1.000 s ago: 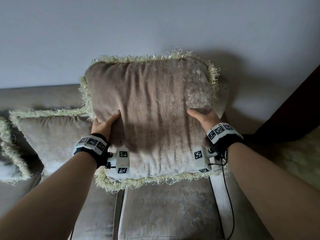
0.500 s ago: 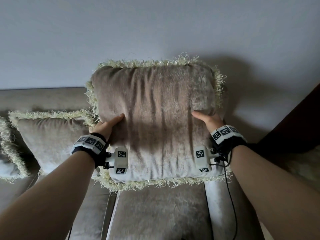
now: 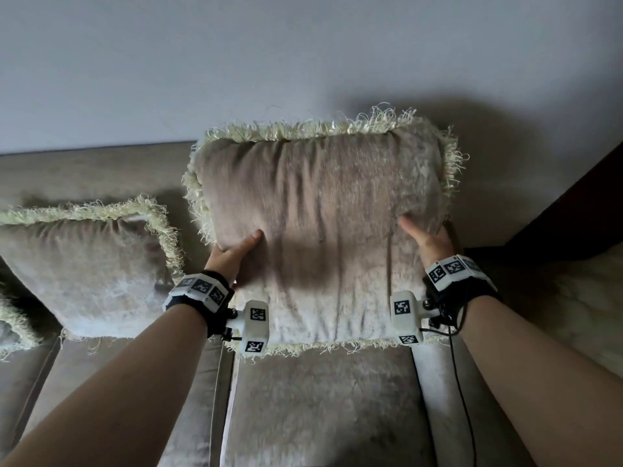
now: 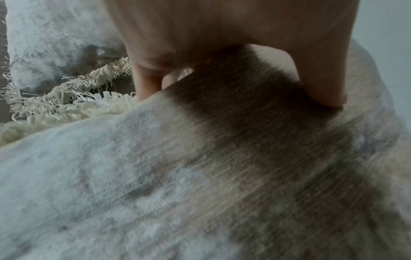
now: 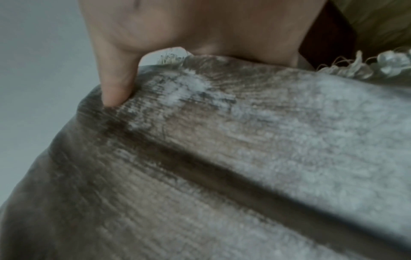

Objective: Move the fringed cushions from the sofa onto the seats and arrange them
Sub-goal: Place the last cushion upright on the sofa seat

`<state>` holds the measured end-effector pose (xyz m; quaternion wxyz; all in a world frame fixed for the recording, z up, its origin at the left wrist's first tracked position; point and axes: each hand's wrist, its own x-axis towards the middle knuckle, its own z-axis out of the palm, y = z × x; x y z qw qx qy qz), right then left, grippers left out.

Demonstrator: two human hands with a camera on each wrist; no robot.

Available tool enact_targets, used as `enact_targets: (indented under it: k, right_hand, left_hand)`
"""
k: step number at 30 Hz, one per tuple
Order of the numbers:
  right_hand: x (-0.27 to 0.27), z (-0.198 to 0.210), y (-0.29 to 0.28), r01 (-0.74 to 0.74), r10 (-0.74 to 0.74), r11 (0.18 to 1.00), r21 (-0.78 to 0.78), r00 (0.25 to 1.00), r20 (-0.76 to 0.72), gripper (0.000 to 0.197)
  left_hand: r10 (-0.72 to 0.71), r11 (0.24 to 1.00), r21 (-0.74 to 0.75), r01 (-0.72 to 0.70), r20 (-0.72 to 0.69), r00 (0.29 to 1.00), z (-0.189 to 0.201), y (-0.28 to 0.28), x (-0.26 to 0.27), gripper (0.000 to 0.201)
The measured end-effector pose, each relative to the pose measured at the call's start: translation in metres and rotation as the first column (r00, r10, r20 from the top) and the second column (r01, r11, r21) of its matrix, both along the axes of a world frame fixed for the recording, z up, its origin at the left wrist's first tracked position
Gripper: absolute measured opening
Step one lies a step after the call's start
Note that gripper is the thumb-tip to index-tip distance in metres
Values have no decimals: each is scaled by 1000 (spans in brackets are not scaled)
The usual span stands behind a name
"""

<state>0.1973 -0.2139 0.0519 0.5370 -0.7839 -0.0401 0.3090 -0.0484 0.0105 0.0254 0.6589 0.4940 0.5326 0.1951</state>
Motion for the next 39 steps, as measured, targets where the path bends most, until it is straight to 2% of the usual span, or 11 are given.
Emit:
enact_targets:
  k: [3,6,8,15,19,21,25,28,33,37,39]
  right_hand:
    - [-13,-26,10,9,-13,997,-79,999,-39,114]
    - [-27,-63,26,54,-65,991,-121,994,-90,138]
    - [-31,-86,37,98,-108,989,-110,991,-85,129]
    - [-24,-155,69,150,-172,971,-188,980,-103,138]
    - [-15,-182,75,129,-149,963,-235,986,-70,134]
    - [-10,-187,78,118,-138,965,-233,988,-72,113]
    - [3,-204,79,159,-181,961,-224,980,-80,134]
    - [0,-208,82,237,-253,958,-164,964,-82,113]
    - [2,-217,92,238,-259,959,-152,955,-143,134]
    - [2,-223,89,171,-226,946,-274,956,-185,142]
    - [1,-221,90,136,-202,945,-296,958,-204,130]
  left_hand:
    - [-19,1000,-22,20,21,1000,-35,19,-3,31]
    - [7,999,-43,-4,61,998,-81,32,-10,109]
    - [22,998,-56,-19,62,998,-105,38,-11,134]
    - [14,991,-134,-7,59,998,-177,56,-7,131]
    - [32,980,-197,-23,43,999,-210,60,-2,151]
    - [49,979,-201,-43,25,999,-214,61,2,141]
    - [100,977,-193,-95,14,995,-214,63,10,126]
    - [145,974,-181,-139,16,989,-216,67,19,119]
    - [133,969,-192,-157,-136,982,-227,76,26,157]
    - [87,971,-203,-128,-199,976,-237,74,27,113]
    - [61,973,-205,-106,-218,974,-237,75,27,115]
